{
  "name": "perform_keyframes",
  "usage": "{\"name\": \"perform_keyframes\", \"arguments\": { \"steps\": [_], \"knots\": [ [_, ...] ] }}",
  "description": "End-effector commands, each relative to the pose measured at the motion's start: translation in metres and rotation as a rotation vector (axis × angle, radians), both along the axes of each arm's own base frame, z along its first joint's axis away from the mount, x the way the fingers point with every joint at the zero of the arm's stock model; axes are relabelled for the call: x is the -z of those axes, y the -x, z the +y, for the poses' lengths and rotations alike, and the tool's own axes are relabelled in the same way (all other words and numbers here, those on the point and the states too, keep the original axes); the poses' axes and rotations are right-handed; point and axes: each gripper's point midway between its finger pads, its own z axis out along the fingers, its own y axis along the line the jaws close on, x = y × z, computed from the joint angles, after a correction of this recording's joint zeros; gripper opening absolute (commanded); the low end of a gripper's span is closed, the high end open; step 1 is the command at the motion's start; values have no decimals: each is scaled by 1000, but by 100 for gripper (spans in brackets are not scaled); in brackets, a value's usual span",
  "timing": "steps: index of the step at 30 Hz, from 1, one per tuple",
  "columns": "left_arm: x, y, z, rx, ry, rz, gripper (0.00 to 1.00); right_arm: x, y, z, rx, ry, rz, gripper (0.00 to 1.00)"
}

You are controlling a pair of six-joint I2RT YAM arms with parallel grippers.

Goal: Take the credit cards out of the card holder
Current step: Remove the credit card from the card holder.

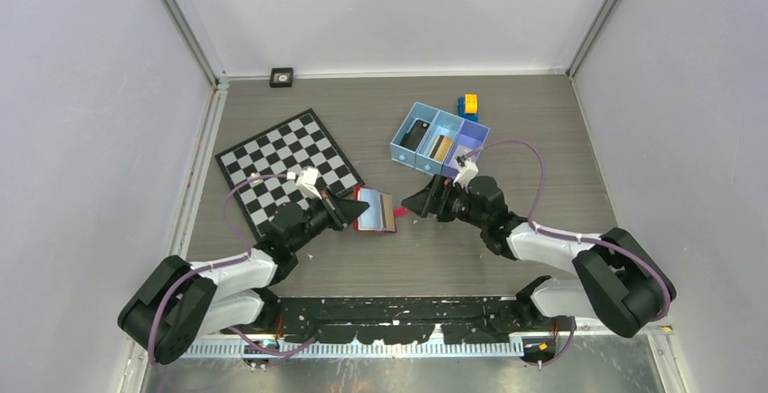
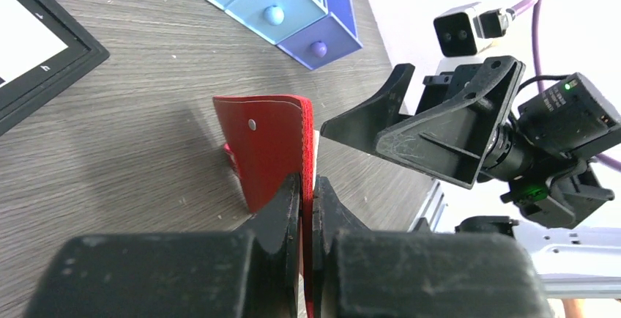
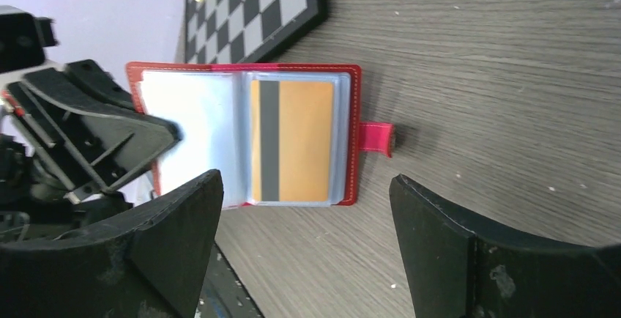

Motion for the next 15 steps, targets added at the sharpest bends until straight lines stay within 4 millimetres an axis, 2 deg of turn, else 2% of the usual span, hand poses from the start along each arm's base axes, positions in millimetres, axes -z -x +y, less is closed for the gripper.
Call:
{"name": "perform_keyframes", "arguments": {
  "steps": [1,7,9,15],
  "knots": [
    [-64,-9,-9,2,169,-110,0,-43,-1,8,25,-169,-37,89],
    [-82,-15,-12,-5,220,-113,0,-72,7,20,40,-336,-7,89],
    [-85,-16,-13,-3,235,-113,0,-72,9,23,37,-332,-1,89],
    [-100,-13,-16,21,288,-121,0,-61,2,14,106,-304,7,90]
  ]
}}
